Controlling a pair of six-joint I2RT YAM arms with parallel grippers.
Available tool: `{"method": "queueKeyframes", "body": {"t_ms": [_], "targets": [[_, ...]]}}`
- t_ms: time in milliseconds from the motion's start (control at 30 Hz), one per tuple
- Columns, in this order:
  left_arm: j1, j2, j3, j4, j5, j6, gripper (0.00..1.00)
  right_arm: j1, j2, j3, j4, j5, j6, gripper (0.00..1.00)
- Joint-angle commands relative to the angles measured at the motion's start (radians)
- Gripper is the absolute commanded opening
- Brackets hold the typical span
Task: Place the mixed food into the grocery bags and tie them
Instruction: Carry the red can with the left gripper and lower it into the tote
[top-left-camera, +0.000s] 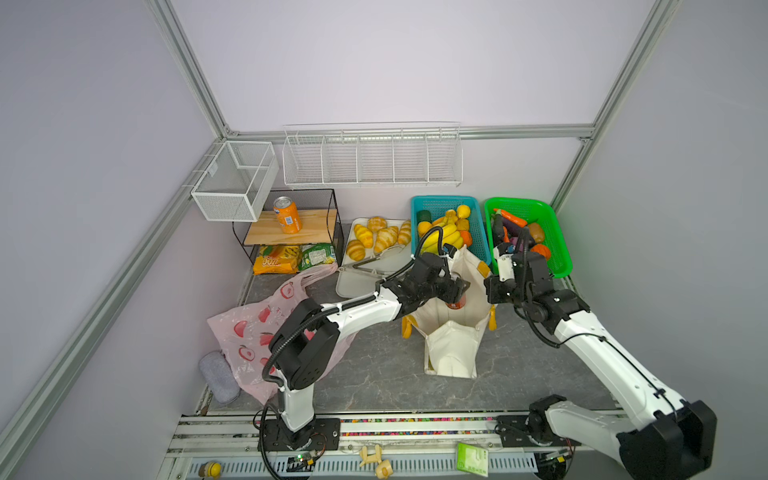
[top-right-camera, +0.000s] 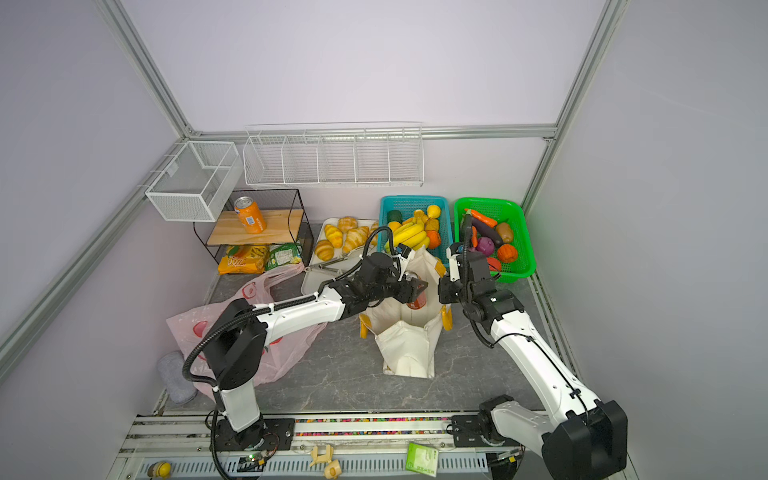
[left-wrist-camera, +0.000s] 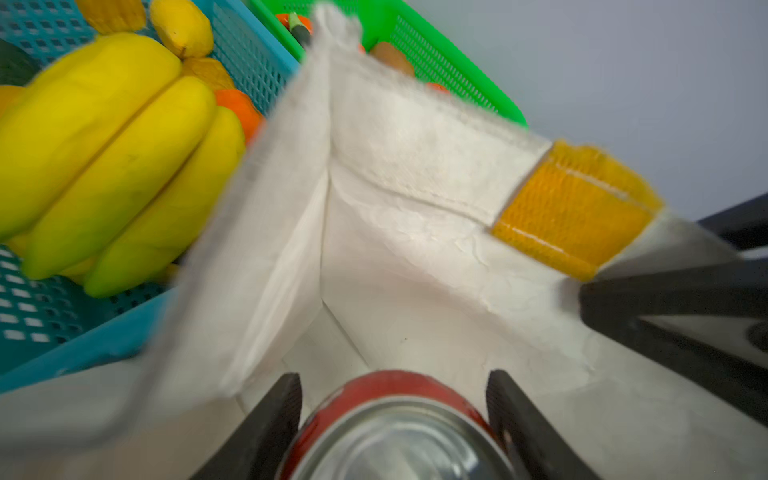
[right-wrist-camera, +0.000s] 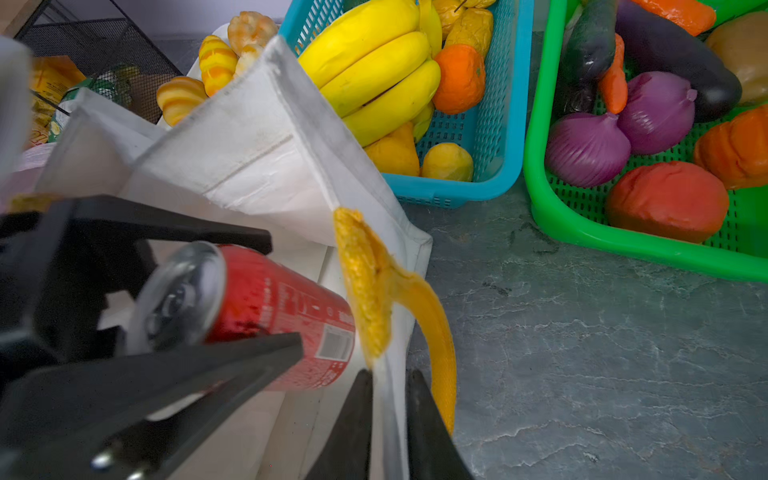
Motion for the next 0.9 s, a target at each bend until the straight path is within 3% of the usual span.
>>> {"method": "queueKeyframes", "body": {"t_ms": [0, 167, 567, 667, 867], "targets": [[-0.009, 0.052, 0.077, 0.151, 0.030, 0.068, 0.26, -0.006, -0.008, -0.018, 0.027, -0.014, 0.026, 0.19], [-0.010, 0.137, 0.117, 0.165, -0.004, 0.145, 0.26, -0.006, -0.005, -0.028, 0.033, -0.026, 0.027, 0.19], [-0.010, 0.298, 0.163, 0.314, -0.127, 0.130, 0.29, -0.007, 0.009, -0.041, 0.041, -0.038, 0.023, 0.19], [-0.011, 0.318, 0.166, 0.319, -0.120, 0.112, 0.35, -0.008, 0.013, -0.040, 0.040, -0.036, 0.017, 0.19], [-0.011, 0.287, 0.146, 0.312, -0.117, 0.119, 0.61, -0.007, 0.011, -0.040, 0.038, -0.025, 0.010, 0.19]]}}
